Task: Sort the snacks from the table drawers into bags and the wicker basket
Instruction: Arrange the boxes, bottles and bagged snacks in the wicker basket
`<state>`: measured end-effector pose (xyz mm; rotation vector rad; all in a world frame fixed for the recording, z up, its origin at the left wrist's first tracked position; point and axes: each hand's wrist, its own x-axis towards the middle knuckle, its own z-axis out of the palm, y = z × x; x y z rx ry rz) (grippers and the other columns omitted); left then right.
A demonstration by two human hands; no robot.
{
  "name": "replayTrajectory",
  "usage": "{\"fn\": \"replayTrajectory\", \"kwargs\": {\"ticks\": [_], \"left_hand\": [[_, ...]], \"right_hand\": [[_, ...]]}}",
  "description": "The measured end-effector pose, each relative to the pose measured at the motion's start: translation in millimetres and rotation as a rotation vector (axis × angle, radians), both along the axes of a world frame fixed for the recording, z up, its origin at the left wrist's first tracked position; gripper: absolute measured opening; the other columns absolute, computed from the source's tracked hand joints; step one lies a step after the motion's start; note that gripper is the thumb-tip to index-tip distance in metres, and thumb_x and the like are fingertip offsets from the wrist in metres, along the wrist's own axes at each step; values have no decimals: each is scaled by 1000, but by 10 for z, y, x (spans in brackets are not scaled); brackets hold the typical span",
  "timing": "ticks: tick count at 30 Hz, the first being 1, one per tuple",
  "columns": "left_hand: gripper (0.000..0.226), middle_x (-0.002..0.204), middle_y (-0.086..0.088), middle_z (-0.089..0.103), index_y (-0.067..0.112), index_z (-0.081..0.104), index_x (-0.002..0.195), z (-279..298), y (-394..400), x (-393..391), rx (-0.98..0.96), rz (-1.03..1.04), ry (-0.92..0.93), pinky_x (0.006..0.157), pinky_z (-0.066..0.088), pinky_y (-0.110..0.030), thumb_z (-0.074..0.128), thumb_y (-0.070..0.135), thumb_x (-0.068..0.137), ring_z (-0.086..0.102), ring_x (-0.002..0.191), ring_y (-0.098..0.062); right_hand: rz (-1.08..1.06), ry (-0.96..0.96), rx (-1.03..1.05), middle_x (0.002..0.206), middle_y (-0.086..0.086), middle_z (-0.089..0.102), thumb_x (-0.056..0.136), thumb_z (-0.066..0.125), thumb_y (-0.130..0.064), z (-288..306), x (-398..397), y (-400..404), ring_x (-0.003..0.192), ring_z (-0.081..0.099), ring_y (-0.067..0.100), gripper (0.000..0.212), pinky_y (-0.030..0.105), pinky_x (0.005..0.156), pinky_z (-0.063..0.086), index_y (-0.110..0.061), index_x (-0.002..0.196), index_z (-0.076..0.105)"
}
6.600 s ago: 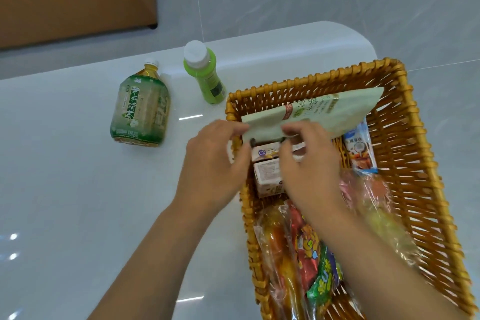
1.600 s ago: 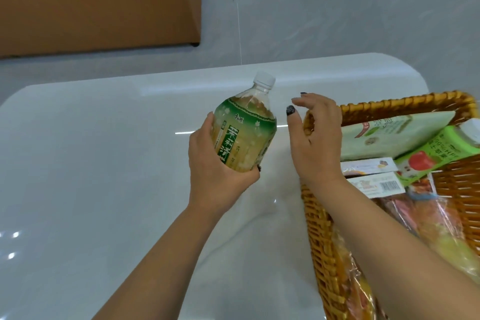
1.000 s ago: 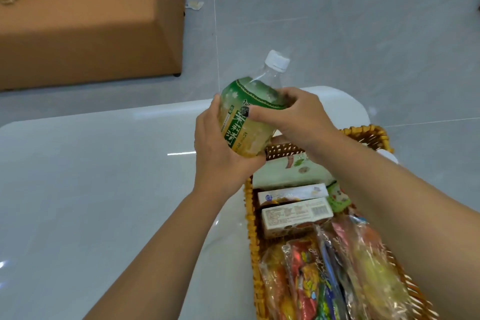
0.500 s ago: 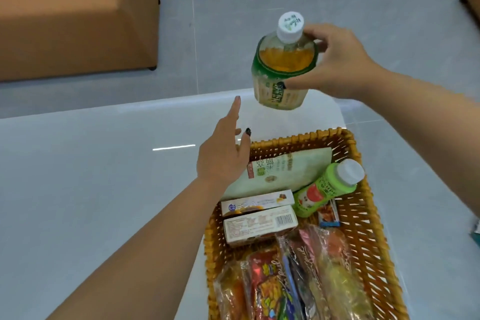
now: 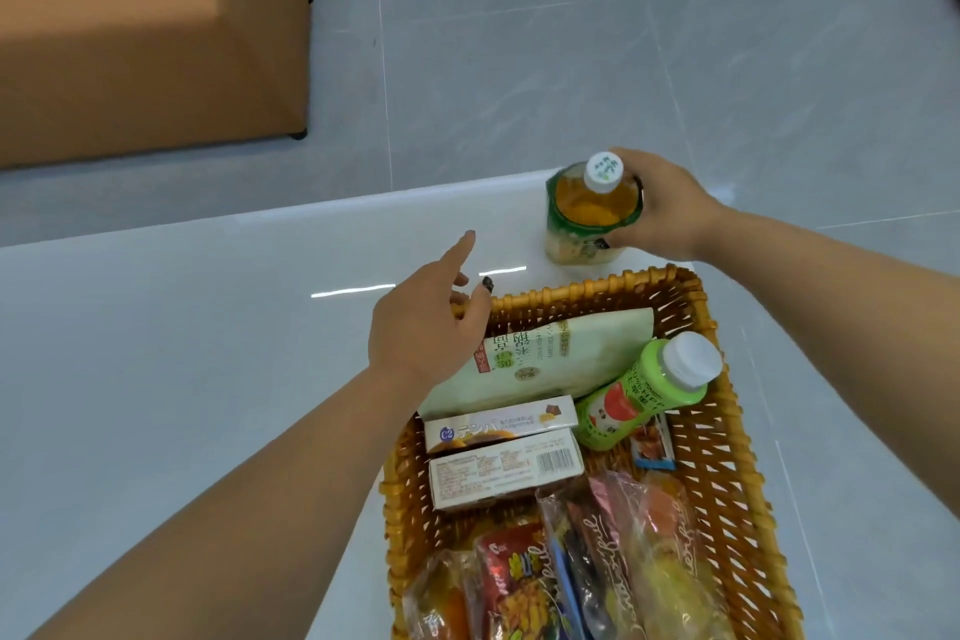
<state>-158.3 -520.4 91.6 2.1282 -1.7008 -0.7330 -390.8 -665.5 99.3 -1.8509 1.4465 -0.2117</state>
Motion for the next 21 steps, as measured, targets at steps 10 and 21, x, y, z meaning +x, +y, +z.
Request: {"fn": "replayTrajectory", "kwargs": {"ticks": [10, 21], "left_hand": [[53, 66, 5, 60, 20, 64, 63, -80, 15, -28, -25, -98, -274, 48, 39, -23, 30, 42, 98, 56, 58, -15], [54, 59, -2, 57, 15, 49, 56, 47, 2, -89, 84, -78, -332, 50, 31, -26, 33, 41, 101, 51, 58, -18]], "right_hand": [[-57, -92, 115, 137, 3, 51, 73, 79, 0, -6, -161, 41, 126, 47, 22, 82, 37, 103, 44, -24, 141, 39], [132, 100, 102, 142, 4, 47, 76, 76, -2, 101, -131, -60, 131, 44, 26, 83, 38, 103, 41, -26, 143, 34]]}}
